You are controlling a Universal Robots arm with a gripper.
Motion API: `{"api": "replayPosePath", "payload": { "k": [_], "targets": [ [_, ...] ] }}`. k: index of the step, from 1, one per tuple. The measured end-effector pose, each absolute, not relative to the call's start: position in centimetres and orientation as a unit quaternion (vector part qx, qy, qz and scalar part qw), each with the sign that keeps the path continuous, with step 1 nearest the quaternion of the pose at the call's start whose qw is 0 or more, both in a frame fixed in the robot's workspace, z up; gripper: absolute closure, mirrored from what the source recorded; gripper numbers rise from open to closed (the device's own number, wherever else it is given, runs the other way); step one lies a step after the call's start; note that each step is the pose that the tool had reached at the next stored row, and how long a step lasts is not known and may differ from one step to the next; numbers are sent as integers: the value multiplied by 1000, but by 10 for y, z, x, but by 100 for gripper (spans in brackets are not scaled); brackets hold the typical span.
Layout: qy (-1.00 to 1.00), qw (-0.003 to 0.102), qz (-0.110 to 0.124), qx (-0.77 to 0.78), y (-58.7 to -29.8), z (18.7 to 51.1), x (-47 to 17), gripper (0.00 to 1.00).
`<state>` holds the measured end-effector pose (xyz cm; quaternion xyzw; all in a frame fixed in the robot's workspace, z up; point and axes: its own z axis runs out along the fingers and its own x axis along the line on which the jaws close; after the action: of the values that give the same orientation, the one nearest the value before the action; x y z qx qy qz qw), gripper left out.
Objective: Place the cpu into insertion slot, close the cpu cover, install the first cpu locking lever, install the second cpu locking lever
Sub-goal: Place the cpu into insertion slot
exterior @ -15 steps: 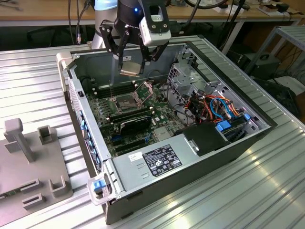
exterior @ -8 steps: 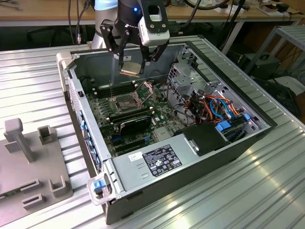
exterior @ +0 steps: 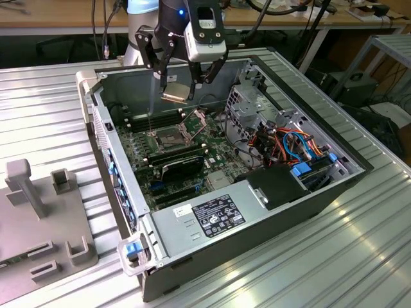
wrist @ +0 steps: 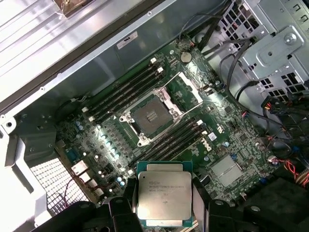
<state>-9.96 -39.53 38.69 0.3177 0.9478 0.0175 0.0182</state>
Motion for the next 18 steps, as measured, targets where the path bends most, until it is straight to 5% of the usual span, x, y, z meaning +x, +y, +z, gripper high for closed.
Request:
{"api": "replayPosePath", "payload": {
  "k": [18],
  "targets": [
    [925,19,16,379,-395,387,-100,45]
  ]
}}
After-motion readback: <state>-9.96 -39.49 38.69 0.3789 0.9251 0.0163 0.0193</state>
